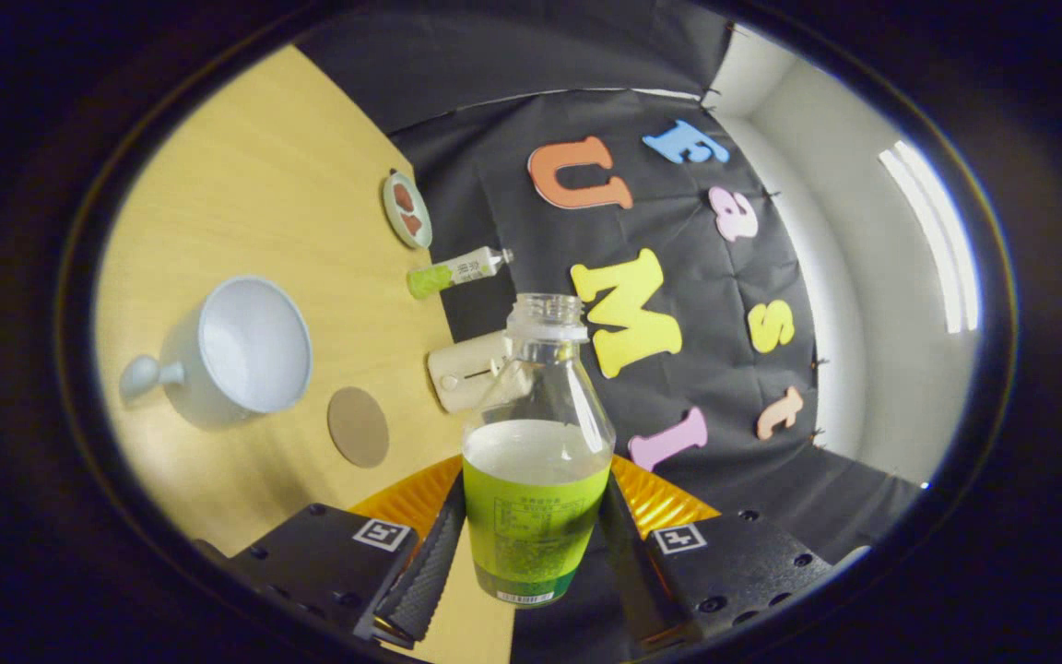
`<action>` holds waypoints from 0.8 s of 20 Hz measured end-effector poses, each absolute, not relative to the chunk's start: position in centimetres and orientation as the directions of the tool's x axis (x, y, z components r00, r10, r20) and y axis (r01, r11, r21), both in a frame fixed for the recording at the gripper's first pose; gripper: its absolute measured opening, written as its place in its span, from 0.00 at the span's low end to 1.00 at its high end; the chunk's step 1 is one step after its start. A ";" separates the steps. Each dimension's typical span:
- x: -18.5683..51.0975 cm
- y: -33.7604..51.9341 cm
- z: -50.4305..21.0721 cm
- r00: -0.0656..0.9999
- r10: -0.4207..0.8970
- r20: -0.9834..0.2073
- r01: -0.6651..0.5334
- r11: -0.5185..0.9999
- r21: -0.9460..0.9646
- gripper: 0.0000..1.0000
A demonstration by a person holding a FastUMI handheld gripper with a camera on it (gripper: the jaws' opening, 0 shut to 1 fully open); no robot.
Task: Take the bottle from table, then pour the juice into the cup, finally place the bottle on the coaster
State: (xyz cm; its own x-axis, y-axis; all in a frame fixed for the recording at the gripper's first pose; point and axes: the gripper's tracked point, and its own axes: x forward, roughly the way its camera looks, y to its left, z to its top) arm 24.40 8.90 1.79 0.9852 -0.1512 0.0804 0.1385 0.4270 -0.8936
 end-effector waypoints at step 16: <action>32.9 14.6 1.4 0.999 0.034 -0.009 -0.035 0.968 -0.247 0.80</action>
